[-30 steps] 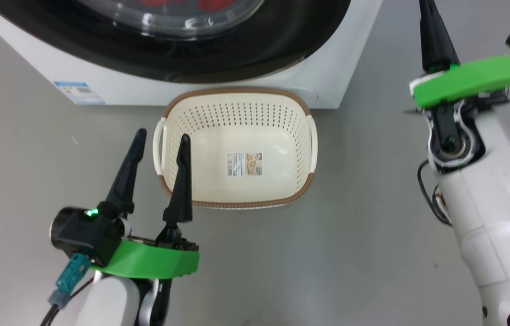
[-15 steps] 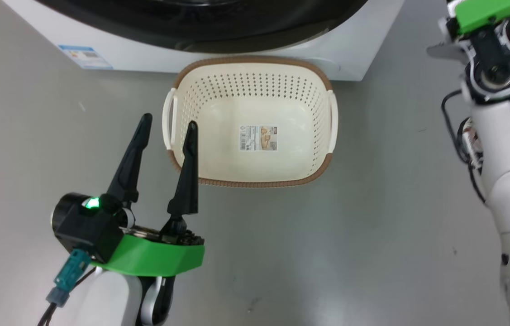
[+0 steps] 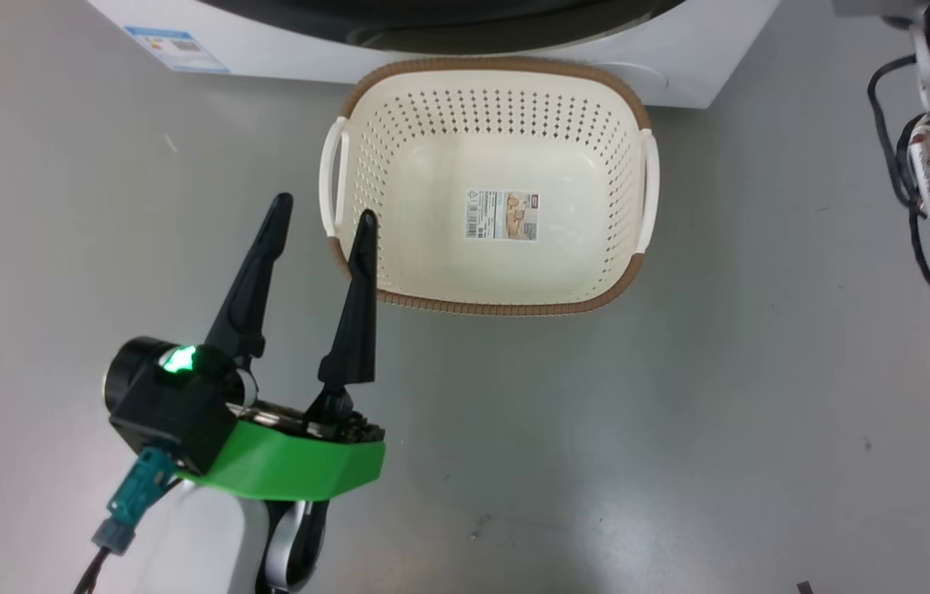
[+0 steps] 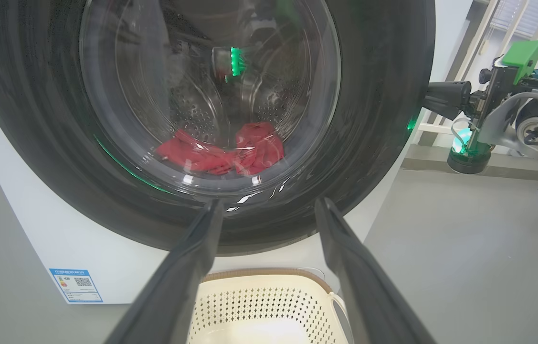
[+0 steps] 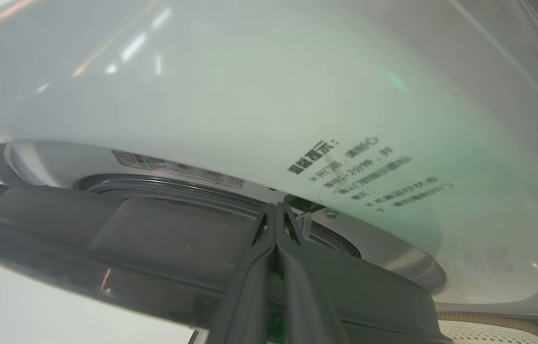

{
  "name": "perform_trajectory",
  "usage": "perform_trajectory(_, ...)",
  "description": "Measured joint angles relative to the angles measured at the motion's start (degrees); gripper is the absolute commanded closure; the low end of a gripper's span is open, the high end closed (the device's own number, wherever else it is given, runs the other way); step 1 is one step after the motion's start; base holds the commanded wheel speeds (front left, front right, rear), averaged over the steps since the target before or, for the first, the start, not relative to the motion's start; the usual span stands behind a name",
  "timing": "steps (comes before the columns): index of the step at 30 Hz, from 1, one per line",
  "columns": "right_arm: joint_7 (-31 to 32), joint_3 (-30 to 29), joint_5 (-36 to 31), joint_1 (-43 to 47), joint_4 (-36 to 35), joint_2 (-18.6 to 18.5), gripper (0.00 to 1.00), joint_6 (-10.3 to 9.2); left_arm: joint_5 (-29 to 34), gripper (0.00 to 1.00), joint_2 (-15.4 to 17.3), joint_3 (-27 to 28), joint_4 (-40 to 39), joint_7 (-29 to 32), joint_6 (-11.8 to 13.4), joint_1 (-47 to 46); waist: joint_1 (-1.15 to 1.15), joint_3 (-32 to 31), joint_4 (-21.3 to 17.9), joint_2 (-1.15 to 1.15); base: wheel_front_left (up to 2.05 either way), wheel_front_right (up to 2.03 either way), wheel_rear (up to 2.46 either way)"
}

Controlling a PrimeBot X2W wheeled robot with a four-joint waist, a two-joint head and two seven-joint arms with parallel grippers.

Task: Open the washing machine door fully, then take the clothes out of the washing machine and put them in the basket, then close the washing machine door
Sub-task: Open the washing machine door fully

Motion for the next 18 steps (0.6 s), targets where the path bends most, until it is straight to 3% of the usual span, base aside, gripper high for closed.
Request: perform_trajectory(18,5.81,-0.33,0.27,-3.15,1.33,-0.83,1.0,-0.4,0.0,0.0,-0.01,-0.4,-0.01,0.0,0.08,-1.59,0.0,2.0,1.17,0.0,0.0,0.0,0.0)
